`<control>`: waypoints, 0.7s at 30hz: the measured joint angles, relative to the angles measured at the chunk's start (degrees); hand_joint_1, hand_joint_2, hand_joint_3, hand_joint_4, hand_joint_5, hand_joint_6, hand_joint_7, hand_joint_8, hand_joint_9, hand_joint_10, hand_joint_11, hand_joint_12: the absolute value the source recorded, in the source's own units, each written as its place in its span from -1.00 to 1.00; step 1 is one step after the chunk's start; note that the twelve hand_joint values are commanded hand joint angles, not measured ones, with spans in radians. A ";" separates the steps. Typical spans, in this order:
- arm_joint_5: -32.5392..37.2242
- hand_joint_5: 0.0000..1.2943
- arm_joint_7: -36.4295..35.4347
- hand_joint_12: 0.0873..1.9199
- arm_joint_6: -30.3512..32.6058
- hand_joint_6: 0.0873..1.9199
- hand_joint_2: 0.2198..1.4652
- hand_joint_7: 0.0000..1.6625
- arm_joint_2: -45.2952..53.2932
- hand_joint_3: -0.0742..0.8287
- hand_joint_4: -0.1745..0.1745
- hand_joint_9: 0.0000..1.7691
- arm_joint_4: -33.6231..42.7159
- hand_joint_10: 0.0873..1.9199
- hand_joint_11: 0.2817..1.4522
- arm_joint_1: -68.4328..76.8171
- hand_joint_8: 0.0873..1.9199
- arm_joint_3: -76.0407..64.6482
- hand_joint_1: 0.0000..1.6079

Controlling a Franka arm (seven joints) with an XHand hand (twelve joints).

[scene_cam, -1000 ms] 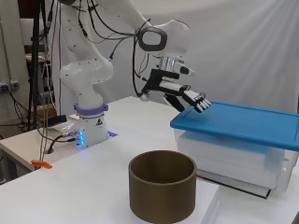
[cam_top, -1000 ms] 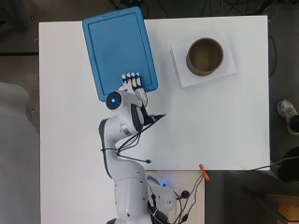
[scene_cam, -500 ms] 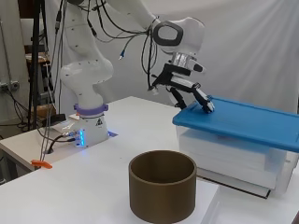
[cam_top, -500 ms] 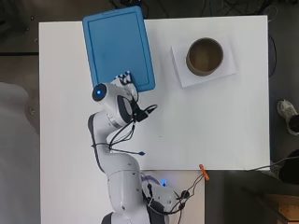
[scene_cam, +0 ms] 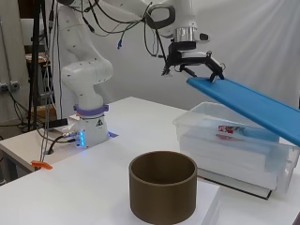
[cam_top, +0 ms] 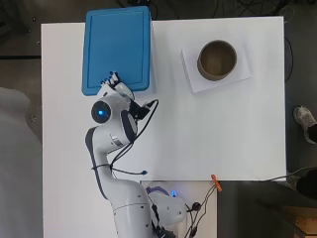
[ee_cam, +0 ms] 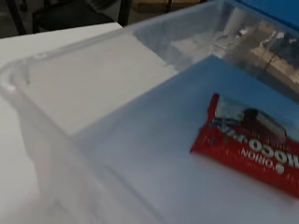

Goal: Teleoperate dual arm-hand system to remove items from a box

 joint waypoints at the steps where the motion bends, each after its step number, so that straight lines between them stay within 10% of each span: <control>1: 0.75 -0.11 -1.66 -0.82 0.25 0.60 0.61 -0.09 1.04 -0.83 -0.99 -0.02 2.28 0.22 -0.25 0.13 0.32 0.07 0.66; 10: -0.11 -0.18 -10.19 -0.52 -0.46 0.58 0.59 -0.05 13.93 -0.83 -0.96 0.10 33.10 0.12 -0.33 2.00 0.31 6.70 0.67; 16: 7.80 -0.36 -14.85 0.00 -4.32 0.77 0.74 -0.27 10.30 -0.81 -0.70 -0.10 21.70 0.45 -0.48 4.52 0.71 9.56 0.61; 21: 21.79 -0.54 -20.72 0.04 -6.87 0.96 0.83 -0.37 -1.75 -0.79 -0.70 -0.20 5.29 0.62 -0.52 9.71 0.82 11.47 0.57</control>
